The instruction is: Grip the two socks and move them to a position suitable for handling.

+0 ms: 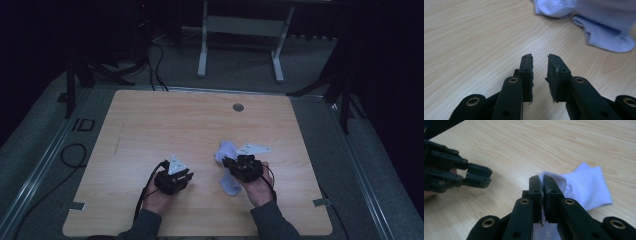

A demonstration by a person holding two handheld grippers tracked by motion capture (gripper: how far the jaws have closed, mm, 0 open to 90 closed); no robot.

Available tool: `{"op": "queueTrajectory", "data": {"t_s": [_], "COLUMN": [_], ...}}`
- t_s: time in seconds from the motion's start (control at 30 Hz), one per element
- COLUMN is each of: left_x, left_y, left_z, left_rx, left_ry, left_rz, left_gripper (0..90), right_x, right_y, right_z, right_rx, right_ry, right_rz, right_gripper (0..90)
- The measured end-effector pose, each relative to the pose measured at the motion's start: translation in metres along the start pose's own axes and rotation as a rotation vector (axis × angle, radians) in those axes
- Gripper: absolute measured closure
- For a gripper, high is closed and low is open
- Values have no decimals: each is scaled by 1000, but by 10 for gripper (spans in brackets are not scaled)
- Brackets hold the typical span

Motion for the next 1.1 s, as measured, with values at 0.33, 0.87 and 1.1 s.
{"op": "queueTrajectory", "data": {"t_s": [0.33,0.87,1.1], "left_x": [34,85,101], "left_y": [16,57,68], "left_z": [4,17,16], "left_rx": [-24,-14,-39], "left_ry": [77,167,213], "left_rz": [-51,-144,-167], "left_gripper": [844,893,893], "right_x": [16,17,21], "right_y": [-9,-9,-13], "right_z": [-6,-6,-7], "right_rx": [18,28,29], "right_ry": [63,76,75], "right_rz": [-3,-2,-10], "right_gripper": [866,866,867]}}
Point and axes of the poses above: each handheld gripper's, and its own axes: y roughly forward along the jaws, z roughly out of its top, x roughly to its right, the point moved 8 cm from there along y, roughly forward along the jaws, and after that the axes turned 7 degrees about -y, right-handed, at the moved point
